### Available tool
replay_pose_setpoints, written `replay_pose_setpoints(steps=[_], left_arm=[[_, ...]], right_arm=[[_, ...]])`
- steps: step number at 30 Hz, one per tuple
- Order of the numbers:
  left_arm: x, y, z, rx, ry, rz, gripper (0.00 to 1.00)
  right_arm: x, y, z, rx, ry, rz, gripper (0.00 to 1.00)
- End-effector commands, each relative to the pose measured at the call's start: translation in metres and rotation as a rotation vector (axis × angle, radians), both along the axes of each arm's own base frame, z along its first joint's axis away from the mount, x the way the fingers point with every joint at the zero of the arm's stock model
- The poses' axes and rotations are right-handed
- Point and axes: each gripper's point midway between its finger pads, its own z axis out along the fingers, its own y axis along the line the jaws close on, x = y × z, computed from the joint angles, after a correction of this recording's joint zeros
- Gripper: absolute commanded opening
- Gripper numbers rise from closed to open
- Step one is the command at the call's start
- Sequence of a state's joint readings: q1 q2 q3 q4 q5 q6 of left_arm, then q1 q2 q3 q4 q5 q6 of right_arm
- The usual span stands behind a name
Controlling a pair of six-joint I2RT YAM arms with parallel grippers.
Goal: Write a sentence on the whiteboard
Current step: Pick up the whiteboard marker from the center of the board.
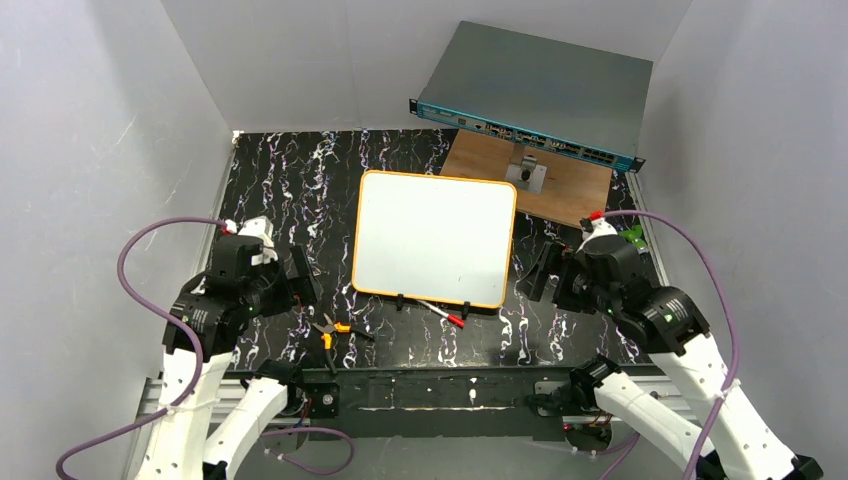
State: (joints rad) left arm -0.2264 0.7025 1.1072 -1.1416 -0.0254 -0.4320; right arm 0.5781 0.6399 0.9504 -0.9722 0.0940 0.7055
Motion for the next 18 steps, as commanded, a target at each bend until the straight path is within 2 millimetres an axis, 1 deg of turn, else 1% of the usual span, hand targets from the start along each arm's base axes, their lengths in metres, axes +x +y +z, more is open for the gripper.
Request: replay_pose_setpoints(steps=[1, 4, 7, 12, 16, 18], left_arm=[[-0.005, 0.005, 0.000, 0.025, -0.006, 0.004, 0.99], [-0.012, 0.006, -0.008, 0.018, 0.007, 0.014, 1.00], [-0.019, 0.008, -0.013, 0.016, 0.017, 0.025, 0.99], [-0.025, 0.011, -0.017, 0.017, 0.030, 0.039, 0.99], [-0.027, 0.010, -0.020, 0.007, 0.042, 0.052, 0.99], [-0.028, 0.009, -0.021, 0.001, 0.048, 0.055, 0.99]], right_arm=[[0.002, 0.005, 0.007, -0.036, 0.018, 0.054, 0.98], [-0.003, 0.005, 0.004, -0.072, 0.043, 0.104, 0.97], [-0.006, 0.009, 0.008, -0.082, 0.013, 0.182, 0.97], [-0.012, 0.030, 0.018, -0.050, 0.002, 0.331, 0.98], [-0.015, 0.043, 0.023, -0.105, -0.034, 0.437, 0.98], [-0.017, 0.051, 0.020, -0.141, -0.034, 0.488, 0.97]])
